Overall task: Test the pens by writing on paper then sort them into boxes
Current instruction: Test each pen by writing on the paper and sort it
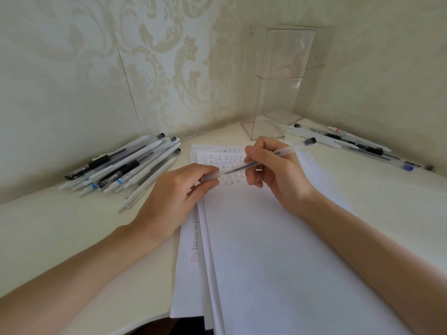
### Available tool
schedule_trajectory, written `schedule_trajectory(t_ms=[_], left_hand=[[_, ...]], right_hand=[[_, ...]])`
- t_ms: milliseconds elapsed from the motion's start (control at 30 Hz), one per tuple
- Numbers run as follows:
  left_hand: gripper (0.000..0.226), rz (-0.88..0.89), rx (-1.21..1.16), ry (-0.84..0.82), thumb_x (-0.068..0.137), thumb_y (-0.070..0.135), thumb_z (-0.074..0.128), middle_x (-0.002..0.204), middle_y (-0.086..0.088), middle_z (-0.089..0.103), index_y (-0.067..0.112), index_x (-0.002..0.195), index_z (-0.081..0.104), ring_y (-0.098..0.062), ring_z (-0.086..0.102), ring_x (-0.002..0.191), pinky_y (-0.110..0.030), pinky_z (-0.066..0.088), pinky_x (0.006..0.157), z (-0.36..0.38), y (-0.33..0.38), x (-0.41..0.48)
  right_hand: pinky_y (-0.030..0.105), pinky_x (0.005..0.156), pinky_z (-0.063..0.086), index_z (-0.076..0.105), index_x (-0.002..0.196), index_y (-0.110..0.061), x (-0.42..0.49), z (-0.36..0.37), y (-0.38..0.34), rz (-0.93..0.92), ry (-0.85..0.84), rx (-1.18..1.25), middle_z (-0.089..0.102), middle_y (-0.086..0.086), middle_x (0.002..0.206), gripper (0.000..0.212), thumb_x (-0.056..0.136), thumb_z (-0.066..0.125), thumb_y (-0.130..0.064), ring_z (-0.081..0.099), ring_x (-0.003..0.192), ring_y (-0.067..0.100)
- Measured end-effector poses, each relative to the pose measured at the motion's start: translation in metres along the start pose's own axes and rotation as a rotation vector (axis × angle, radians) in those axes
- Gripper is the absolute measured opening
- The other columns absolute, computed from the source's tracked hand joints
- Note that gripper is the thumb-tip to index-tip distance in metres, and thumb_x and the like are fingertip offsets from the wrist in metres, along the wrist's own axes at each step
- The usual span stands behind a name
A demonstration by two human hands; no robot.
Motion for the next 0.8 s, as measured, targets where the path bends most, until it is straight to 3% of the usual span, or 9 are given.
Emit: schedule_trajectory(t_ms=[100, 333, 433, 533, 667, 800], left_hand=[[0.026, 0.006, -0.005, -0.001, 0.083, 0.019, 0.061, 0.095, 0.007, 0.066, 0.003, 0.103, 0.067, 0.010, 0.057, 0.089, -0.005, 0.044, 0.077, 0.000, -0.001, 0.000], [0.022, 0.036, -0.046, -0.055, 0.085, 0.020, 0.059, 0.084, 0.006, 0.065, 0.005, 0.100, 0.066, 0.005, 0.057, 0.076, -0.009, 0.043, 0.070, 0.000, 0.000, 0.001], [0.023, -0.004, -0.114, -0.096, 0.088, 0.024, 0.056, 0.076, 0.002, 0.064, 0.005, 0.097, 0.066, -0.005, 0.058, 0.071, -0.018, 0.045, 0.066, -0.001, -0.002, 0.000], [0.027, -0.031, -0.177, -0.126, 0.090, 0.029, 0.053, 0.071, 0.004, 0.061, 0.008, 0.098, 0.067, -0.009, 0.055, 0.067, -0.017, 0.044, 0.065, -0.001, -0.004, 0.000], [0.035, -0.115, -0.276, -0.164, 0.088, 0.038, 0.050, 0.073, 0.000, 0.059, 0.010, 0.098, 0.068, -0.017, 0.053, 0.065, -0.031, 0.045, 0.064, 0.001, -0.008, 0.000], [0.011, -0.149, -0.267, -0.153, 0.093, 0.027, 0.051, 0.073, 0.006, 0.063, 0.023, 0.100, 0.059, -0.011, 0.059, 0.069, -0.019, 0.046, 0.068, 0.003, -0.010, 0.002]], right_hand=[[0.023, 0.043, 0.032, 0.054, 0.052, -0.019, 0.000, 0.000, 0.000, -0.014, 0.010, 0.009, 0.055, 0.005, 0.052, 0.028, 0.080, 0.058, -0.015, 0.047, 0.044, 0.019], [0.023, 0.048, 0.039, 0.048, 0.067, -0.006, -0.005, 0.010, 0.001, 0.044, -0.137, -0.035, 0.059, 0.006, 0.052, 0.025, 0.082, 0.065, -0.016, 0.050, 0.052, 0.020], [0.023, 0.048, 0.040, 0.048, 0.065, -0.006, -0.006, 0.011, 0.001, 0.044, -0.141, 0.004, 0.059, 0.006, 0.052, 0.025, 0.082, 0.065, -0.014, 0.051, 0.052, 0.020], [0.023, 0.050, 0.041, 0.049, 0.065, -0.006, -0.007, 0.014, 0.004, 0.036, -0.164, 0.011, 0.060, 0.007, 0.053, 0.024, 0.083, 0.064, -0.011, 0.053, 0.053, 0.020], [0.023, 0.051, 0.041, 0.051, 0.066, -0.007, -0.006, 0.016, 0.003, 0.021, -0.203, -0.009, 0.061, 0.006, 0.054, 0.023, 0.085, 0.062, -0.012, 0.053, 0.052, 0.017], [0.023, 0.055, 0.044, 0.057, 0.083, -0.007, -0.003, 0.016, 0.005, 0.049, -0.202, -0.031, 0.063, 0.004, 0.060, 0.018, 0.083, 0.065, -0.023, 0.055, 0.058, 0.016]])
Point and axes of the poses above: each hand's wrist, its own x-axis towards the middle knuckle, its own z-axis out of the palm, y = z × x, the point moved 3 cm from there along x, towards the middle knuckle
